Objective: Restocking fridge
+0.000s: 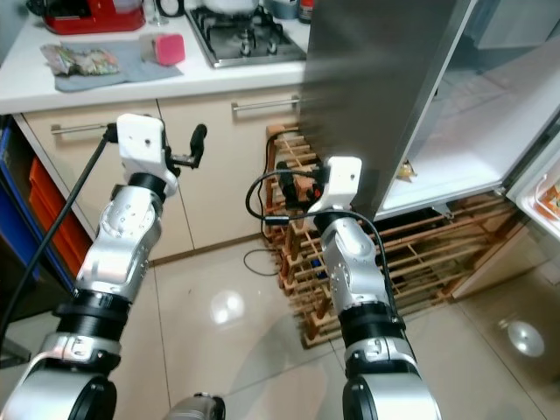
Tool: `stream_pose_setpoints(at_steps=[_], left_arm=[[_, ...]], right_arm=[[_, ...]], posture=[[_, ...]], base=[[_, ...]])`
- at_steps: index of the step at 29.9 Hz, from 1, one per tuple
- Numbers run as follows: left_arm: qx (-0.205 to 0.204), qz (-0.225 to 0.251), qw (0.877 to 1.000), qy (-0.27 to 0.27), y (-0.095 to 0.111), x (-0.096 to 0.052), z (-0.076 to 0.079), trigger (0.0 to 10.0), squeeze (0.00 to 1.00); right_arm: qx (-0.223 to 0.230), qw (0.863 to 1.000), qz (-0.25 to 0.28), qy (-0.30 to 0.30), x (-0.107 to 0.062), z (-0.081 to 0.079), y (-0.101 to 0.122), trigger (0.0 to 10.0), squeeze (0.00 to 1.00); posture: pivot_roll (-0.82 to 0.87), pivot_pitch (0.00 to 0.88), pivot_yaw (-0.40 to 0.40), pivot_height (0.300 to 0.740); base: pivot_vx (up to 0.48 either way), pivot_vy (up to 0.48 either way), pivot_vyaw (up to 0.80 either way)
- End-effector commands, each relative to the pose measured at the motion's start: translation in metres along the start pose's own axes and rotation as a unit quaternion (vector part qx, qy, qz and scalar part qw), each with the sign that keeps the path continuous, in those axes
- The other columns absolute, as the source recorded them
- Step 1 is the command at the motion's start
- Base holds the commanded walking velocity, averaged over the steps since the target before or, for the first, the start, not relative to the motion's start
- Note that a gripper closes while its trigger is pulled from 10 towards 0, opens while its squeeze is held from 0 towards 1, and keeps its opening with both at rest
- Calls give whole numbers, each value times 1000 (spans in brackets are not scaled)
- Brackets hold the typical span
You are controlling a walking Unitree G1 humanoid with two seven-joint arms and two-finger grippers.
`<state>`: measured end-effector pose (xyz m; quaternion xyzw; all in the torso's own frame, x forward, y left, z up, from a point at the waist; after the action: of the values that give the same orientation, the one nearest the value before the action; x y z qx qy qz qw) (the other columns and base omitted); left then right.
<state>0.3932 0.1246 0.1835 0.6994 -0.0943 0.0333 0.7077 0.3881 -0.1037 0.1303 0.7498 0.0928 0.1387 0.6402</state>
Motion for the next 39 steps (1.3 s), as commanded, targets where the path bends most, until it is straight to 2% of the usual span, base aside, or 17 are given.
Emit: stream_pose_setpoints(at_steps=[1,6,9,13,14,17,20,24,30,32,35,37,39], left_arm=[[-2,-4,1000,0,-1,0,3,10000,0],[-7,-7,1000,-3,-5,3,7,10000,0],[-15,-1,1000,2,-1,10,5,10000,0],[-13,3,1000,0,2,14,4,10000,0],[-9,10,1000,-6,8,16,4,10000,0],[-15,16,1000,-6,12,17,1,10000,0],[-14,12,1000,0,11,18,-4,10000,0],[-13,8,1000,-8,7,17,1,10000,0],[-3,4,1000,-14,4,13,10,10000,0],[6,3,1000,-10,3,13,10,10000,0],[19,-5,1000,9,-2,13,4,10000,0],[20,-6,1000,12,-3,12,2,10000,0],[30,-20,999,25,-12,8,-6,10000,0]], right_arm=[[-5,1000,10,2,1,1,6,10000,12],[-3,1000,11,-4,5,6,10,10000,16],[9,999,14,-37,8,21,18,10000,0],[11,999,14,-48,8,26,20,10000,0],[8,999,26,-42,7,22,24,10000,0],[-2,999,29,-31,6,15,22,10000,0],[0,999,30,-23,6,7,19,10000,0],[-16,999,41,-12,7,-2,23,10000,8],[-12,999,47,-11,9,-2,27,10000,12],[-24,999,43,-19,11,-1,28,10000,0],[-93,993,49,-46,15,6,41,10000,0],[-105,992,53,-53,16,8,44,10000,0],[-127,987,69,-64,18,12,58,10000,0]], posture=[[34,0,-40,740],[21,0,-57,740],[44,0,-60,740],[52,0,-56,740],[37,0,-30,740],[23,0,-15,740],[15,0,-3,740],[14,0,6,740],[15,0,-10,740],[16,0,-12,740],[16,0,-16,740],[14,0,-19,740],[4,0,-22,740]], base=[[0,0,500],[0,0,489],[0,0,0],[0,0,0],[0,0,675],[0,0,638],[295,0,602],[480,0,600],[473,0,597],[0,0,291],[0,0,0],[0,0,0],[0,0,0]])
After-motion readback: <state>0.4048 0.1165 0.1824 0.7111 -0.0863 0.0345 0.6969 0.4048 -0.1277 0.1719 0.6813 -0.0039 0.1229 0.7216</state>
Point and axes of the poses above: a point about 5 cm out from each wrist's last joint towards the gripper, its own x axis pointing out of the wrist towards the gripper, its own y axis along the axis of the wrist's last joint, z = x × y, the point moved 4 cm from there along x, pointing out of the wrist towards the gripper, and after that the axes turned 6 degrees about -x, right-handed, at the moved point
